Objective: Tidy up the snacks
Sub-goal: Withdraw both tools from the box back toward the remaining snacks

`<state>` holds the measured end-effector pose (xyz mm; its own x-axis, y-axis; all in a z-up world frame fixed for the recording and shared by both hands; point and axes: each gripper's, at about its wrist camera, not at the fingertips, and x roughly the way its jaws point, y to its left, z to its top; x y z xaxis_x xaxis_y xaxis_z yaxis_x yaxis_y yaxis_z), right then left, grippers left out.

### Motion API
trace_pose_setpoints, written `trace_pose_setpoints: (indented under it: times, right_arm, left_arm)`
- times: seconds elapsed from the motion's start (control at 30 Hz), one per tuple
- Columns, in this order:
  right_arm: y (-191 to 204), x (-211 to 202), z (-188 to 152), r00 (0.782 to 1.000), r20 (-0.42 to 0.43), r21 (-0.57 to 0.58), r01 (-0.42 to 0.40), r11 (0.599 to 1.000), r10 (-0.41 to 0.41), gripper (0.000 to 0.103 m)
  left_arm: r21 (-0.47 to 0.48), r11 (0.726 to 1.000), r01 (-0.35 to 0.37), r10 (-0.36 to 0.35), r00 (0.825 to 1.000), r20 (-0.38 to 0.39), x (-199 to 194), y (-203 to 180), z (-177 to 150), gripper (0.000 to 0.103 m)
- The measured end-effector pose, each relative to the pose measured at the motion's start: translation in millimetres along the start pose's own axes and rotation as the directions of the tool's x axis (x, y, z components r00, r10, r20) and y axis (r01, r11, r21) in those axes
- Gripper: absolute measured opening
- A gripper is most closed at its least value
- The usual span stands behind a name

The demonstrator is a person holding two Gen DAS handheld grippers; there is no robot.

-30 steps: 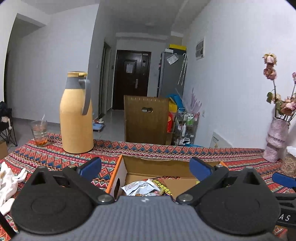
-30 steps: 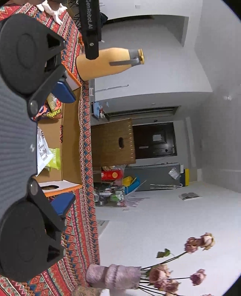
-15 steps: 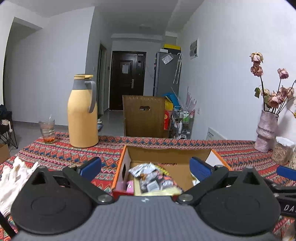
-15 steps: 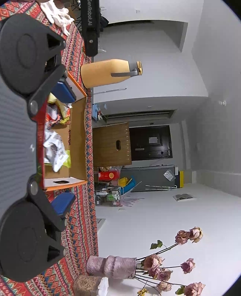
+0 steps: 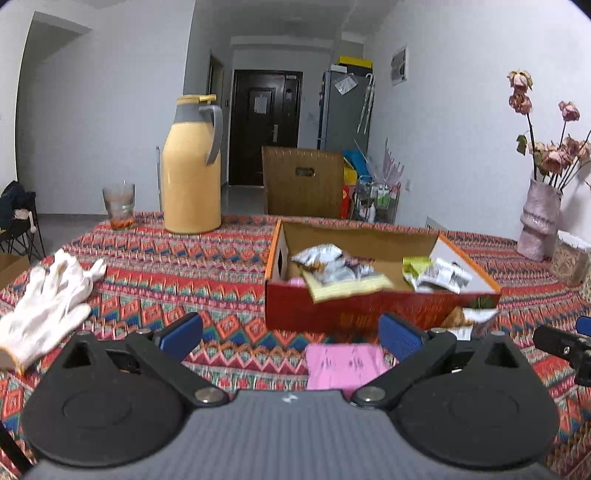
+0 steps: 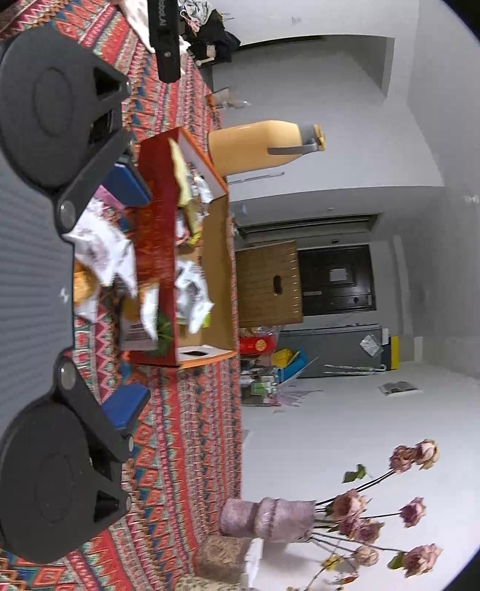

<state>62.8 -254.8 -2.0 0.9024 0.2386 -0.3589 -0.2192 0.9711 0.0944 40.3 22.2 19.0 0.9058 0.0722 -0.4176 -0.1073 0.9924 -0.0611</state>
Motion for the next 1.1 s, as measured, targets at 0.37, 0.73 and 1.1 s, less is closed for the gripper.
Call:
trace_pose_setpoints:
  times: [0.37,0.73,1.1]
  right_arm:
    - [-8.3,0.8,-34.9,0.995,-0.097,0.023,0.029,0.999,-0.026,0.103]
    - [-5.9,11.1,-40.5,0.991,-0.130,0.024,0.038,0.999,-0.034,0.103]
    - [-0.8,10.7,-43.9,0.989,-0.141,0.014,0.040,0.999,-0.037,0.103]
  left_arm:
    - [-0.005,1.000,0.007,-0.008,0.996,-0.093,29.2,9.0,-39.7,0.103]
    - [-0.006,0.999,0.031,-0.032,0.996,-0.079,28.6,6.6,-44.4,0.103]
    - [-0.019,0.999,0.039,-0.041,0.997,-0.068,26.9,8.4,-44.2,0.103]
